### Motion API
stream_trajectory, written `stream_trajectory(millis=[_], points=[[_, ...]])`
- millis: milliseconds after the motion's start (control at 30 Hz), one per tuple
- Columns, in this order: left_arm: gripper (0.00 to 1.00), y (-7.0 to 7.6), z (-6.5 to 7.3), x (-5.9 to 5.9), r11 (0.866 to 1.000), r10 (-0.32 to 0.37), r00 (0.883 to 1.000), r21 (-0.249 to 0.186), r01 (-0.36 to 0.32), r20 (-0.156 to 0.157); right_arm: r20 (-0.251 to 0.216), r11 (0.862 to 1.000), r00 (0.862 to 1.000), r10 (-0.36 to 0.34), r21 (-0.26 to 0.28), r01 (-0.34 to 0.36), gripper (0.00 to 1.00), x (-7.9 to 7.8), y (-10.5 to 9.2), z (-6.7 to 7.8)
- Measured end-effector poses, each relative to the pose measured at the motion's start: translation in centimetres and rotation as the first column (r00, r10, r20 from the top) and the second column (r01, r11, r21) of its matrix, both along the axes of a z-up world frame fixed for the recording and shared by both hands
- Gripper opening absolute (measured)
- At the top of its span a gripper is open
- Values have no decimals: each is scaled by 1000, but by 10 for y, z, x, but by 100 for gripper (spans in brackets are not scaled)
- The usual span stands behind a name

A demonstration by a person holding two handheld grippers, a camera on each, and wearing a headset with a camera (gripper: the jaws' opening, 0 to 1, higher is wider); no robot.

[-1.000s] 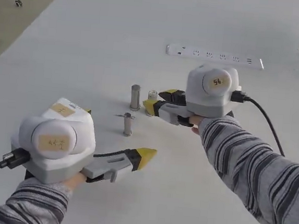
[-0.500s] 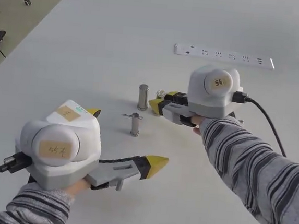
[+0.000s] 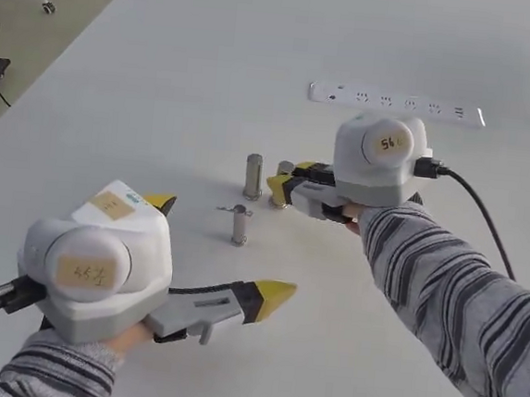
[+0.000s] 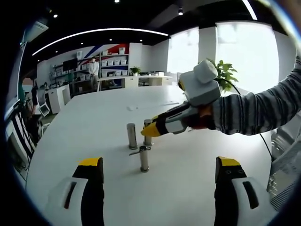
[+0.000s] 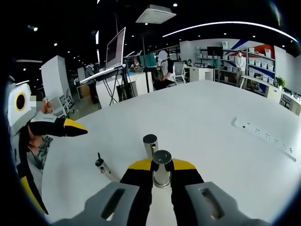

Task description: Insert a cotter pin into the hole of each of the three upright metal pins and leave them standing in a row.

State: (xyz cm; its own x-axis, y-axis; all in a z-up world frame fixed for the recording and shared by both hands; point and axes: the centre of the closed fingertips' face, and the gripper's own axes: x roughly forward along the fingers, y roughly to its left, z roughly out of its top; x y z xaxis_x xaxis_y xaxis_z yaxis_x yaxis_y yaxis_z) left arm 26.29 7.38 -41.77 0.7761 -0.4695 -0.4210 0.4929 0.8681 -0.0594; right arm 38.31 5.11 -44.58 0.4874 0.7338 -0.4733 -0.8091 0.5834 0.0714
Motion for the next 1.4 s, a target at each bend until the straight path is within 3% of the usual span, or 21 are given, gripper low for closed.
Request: stream_trajectory(millis=[200,267,367,500,900,1233,1400], points=[[99,1,1,-2,1000,-6,1000,15,6,-3,58,997,998,27,-69,-23,8,-10,-6,4],[99,1,1,-2,1000,-4,1000,13,4,-3,52,997,998,27,-70,-23,8,-8,-9,2],[99,2,3,-3,1000,2,1000,15,-2,-2,27,998,1000,10,-63,-8,8,-18,-16,0],[99,2,6,-6,1000,6,1000,8,-6,10,21,998,1000,1,-67,1,8,-33,-25,1],[99,2,7,-16,1000,8,1000,-4,-8,2,19,995,1000,-13,-98,14,8,-61,-46,-4],[99,-4,21,-16,999,-5,998,-35,7,60,22,994,999,-30,-106,32,8,-78,-55,-7],[99,-6,19,-17,1000,-13,999,-27,14,48,6,993,999,-33,-110,33,8,-84,-57,-12]])
